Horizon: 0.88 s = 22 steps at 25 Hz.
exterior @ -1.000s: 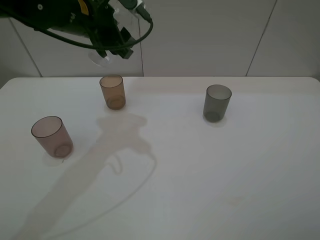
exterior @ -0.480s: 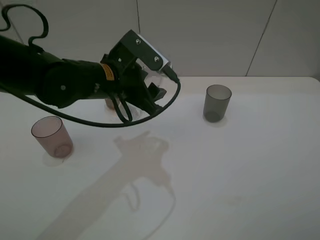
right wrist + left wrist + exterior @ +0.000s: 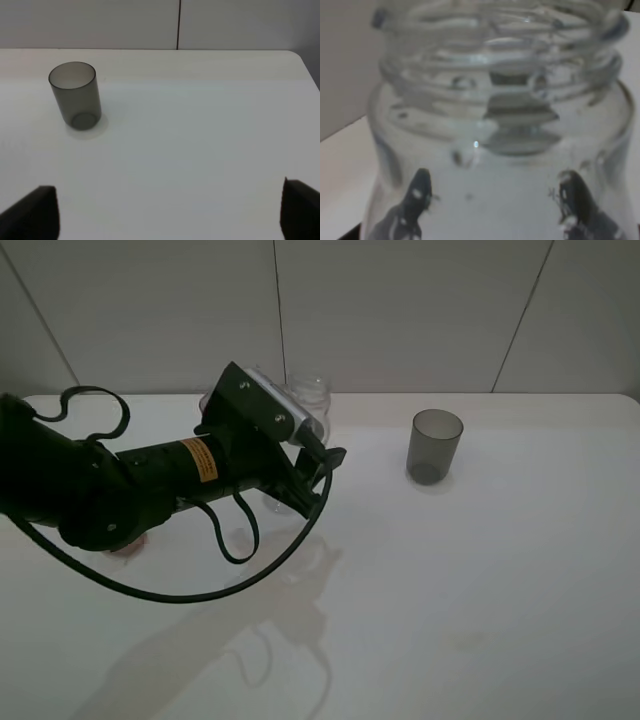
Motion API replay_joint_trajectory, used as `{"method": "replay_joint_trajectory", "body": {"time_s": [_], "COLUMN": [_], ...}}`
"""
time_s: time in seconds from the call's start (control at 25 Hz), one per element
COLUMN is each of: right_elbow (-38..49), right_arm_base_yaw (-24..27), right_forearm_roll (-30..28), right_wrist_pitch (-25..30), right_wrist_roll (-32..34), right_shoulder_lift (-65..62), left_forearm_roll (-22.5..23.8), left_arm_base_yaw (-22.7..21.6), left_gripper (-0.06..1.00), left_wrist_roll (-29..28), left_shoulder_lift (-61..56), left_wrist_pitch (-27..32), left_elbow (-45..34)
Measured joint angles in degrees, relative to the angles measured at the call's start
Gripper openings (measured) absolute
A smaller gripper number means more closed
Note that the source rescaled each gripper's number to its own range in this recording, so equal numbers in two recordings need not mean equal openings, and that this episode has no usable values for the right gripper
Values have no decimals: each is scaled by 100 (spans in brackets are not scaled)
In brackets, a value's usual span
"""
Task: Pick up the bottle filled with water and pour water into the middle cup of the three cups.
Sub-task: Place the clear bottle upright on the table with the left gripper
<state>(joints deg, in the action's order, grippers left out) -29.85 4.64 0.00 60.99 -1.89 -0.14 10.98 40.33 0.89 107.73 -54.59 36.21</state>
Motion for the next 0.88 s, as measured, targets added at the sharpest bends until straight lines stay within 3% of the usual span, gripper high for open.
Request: {"method": "replay_joint_trajectory", "body": {"time_s": [0.2,0.44,0.48,0.52,0.56,0.64,0.72,0.88], "right_elbow": [0,0,0,0,0,0,0,0], "right_arm_base_yaw": [0,0,0,0,0,0,0,0], "right_forearm_roll": [0,0,0,0,0,0,0,0], "right_wrist_pitch": [0,0,0,0,0,0,0,0], "right_wrist_roll": [0,0,0,0,0,0,0,0], "right_shoulder_lift": [0,0,0,0,0,0,0,0], "left_forearm_roll": [186,190,190,190,190,185,179,160], "left_arm_base_yaw": [0,0,0,0,0,0,0,0], "left_gripper": [2,2,6,20,42,70,81,82], "left_wrist_roll": [-89,-89,-89,-89,-89,-89,-89,-89], "left_shoulder_lift": [784,1145,1183,1217,1242,1300,1340,1368], "left_wrist_pitch": [-662,-866,-871,-887,-903,-903,-903,-1026], "left_elbow": [0,5,5,5,5,5,5,5]}}
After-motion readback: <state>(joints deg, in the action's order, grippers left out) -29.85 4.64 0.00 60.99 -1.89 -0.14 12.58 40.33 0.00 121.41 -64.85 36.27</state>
